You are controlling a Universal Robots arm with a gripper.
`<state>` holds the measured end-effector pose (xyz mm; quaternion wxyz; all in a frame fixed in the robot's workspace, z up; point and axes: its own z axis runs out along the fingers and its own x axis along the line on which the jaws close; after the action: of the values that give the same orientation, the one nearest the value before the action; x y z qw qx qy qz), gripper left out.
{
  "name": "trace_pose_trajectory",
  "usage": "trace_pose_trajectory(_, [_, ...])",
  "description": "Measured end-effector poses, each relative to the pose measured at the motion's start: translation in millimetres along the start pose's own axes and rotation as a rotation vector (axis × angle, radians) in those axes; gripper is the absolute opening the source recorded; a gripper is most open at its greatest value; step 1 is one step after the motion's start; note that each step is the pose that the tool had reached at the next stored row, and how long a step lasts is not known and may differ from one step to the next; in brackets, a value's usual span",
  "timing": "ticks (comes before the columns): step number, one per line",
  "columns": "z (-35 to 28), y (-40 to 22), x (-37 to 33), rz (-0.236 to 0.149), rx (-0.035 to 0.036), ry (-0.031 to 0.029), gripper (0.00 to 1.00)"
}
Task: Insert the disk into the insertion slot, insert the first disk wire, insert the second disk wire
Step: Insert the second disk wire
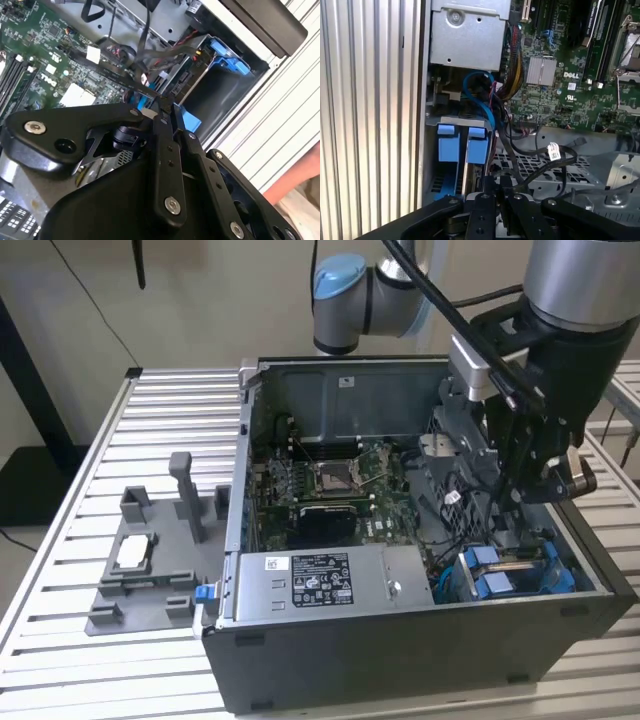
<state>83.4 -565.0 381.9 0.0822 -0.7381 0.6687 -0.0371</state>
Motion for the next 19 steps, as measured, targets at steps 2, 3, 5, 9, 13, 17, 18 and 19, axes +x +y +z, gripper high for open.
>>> trace_pose_trajectory(2, [0.8, -5.3, 0.6, 0.001, -0.0186, 0.0032, 0.16])
trace_pose_trajectory(3, [1.2, -7.8, 1.0, 0.001, -0.0292, 0.0057, 0.16])
trace_pose_trajectory(5, [2.1, -12.7, 1.6, 0.001, -0.0525, 0.0125, 0.16])
trace_pose_trajectory(9, [3.9, -22.9, 3.0, 0.001, -0.0882, 0.0232, 0.16])
trace_pose_trajectory(13, [6.6, -29.1, 6.6, 0.002, -0.1050, 0.0252, 0.16])
trace_pose_trajectory(17, [10.7, -29.4, 12.9, 0.004, -0.1056, 0.0255, 0.16])
trace_pose_trajectory(18, [11.9, -29.1, 13.8, 0.007, -0.1055, 0.0257, 0.16])
trace_pose_trajectory(19, [12.9, -29.0, 14.6, 0.010, -0.1054, 0.0261, 0.16])
